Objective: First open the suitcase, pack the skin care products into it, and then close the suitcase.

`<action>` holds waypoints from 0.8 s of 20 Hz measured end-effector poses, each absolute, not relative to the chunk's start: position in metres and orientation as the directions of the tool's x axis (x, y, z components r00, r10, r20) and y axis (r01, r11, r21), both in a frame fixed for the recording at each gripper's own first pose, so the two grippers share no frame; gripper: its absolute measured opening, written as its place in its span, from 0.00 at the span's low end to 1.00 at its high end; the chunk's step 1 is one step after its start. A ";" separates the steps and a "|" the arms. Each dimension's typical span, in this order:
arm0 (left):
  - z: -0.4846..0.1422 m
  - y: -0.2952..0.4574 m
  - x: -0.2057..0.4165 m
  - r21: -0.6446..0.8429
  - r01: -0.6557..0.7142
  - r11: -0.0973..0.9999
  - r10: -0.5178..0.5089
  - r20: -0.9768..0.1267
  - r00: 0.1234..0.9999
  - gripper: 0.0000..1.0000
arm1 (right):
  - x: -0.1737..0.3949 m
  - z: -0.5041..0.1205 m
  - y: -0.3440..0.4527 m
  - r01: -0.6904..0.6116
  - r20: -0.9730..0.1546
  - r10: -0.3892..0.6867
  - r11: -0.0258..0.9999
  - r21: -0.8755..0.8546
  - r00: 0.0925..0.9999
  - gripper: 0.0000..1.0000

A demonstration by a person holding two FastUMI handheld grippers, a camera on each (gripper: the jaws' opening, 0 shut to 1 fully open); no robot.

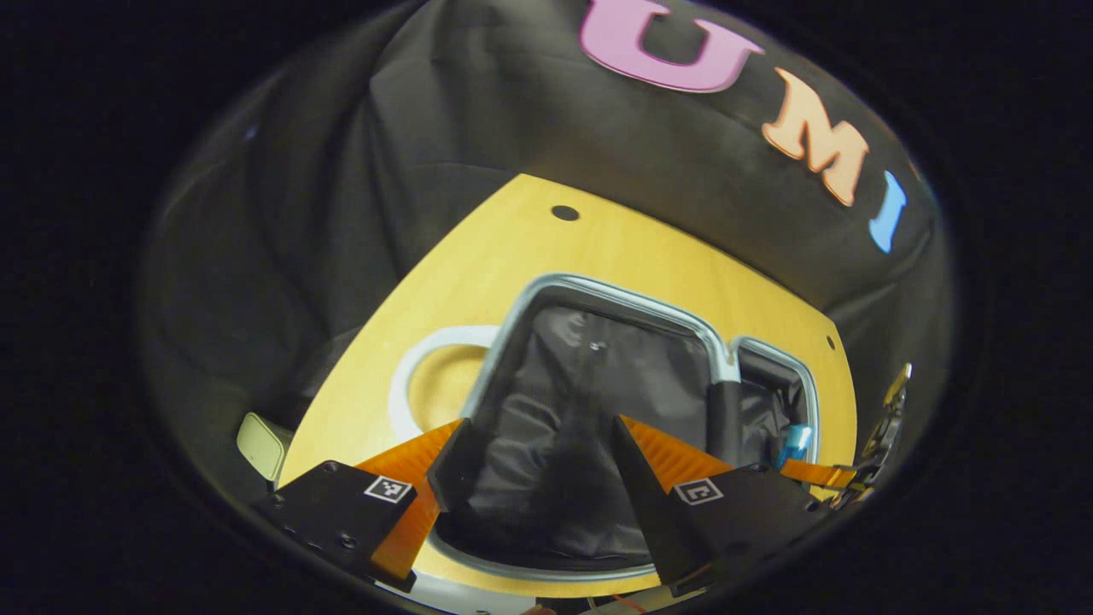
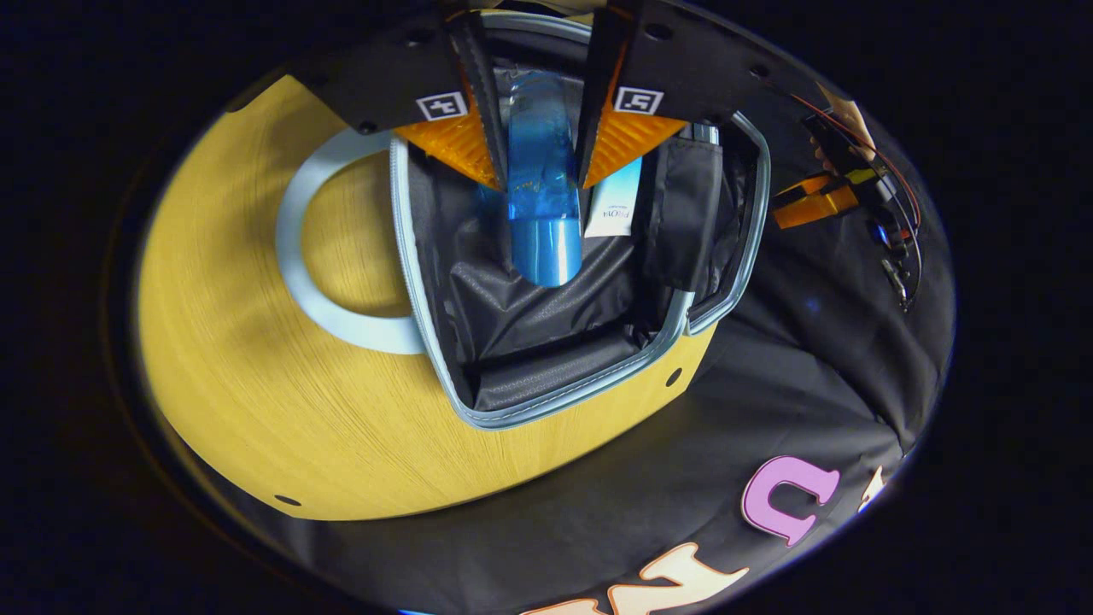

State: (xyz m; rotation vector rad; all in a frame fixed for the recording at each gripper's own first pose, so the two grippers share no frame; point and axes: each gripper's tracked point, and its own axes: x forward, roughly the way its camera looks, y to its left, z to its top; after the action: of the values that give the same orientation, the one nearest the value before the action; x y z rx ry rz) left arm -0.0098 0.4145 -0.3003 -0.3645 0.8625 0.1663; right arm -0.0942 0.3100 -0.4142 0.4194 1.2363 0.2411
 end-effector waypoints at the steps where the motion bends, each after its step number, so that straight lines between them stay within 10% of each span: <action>1: -0.304 0.428 -0.009 -0.240 -0.304 0.922 0.009 -0.771 0.637 0.95 | -0.092 -0.408 0.315 0.054 -0.848 0.417 0.887 0.458 0.328 0.60; 2: -0.307 0.438 -0.007 -0.231 -0.313 0.921 0.020 -0.774 0.633 0.95 | -0.091 -0.400 0.317 0.053 -0.838 0.428 0.880 0.471 0.339 0.51; 5: -0.314 0.472 -0.001 -0.182 -0.336 0.924 0.068 -0.787 0.614 0.95 | -0.085 -0.380 0.315 0.028 -0.816 0.431 0.879 0.477 0.385 0.81; 16: -0.383 0.532 0.008 -0.115 -0.418 0.901 0.091 -0.892 0.442 0.84 | -0.073 -0.356 0.273 0.077 -0.813 0.350 0.899 0.431 0.465 0.85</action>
State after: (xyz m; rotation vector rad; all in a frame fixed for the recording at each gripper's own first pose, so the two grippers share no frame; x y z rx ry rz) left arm 0.0079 0.5323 -0.3829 -0.3423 1.0713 0.3232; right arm -0.0733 0.2727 -0.3560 0.4436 1.0835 0.1739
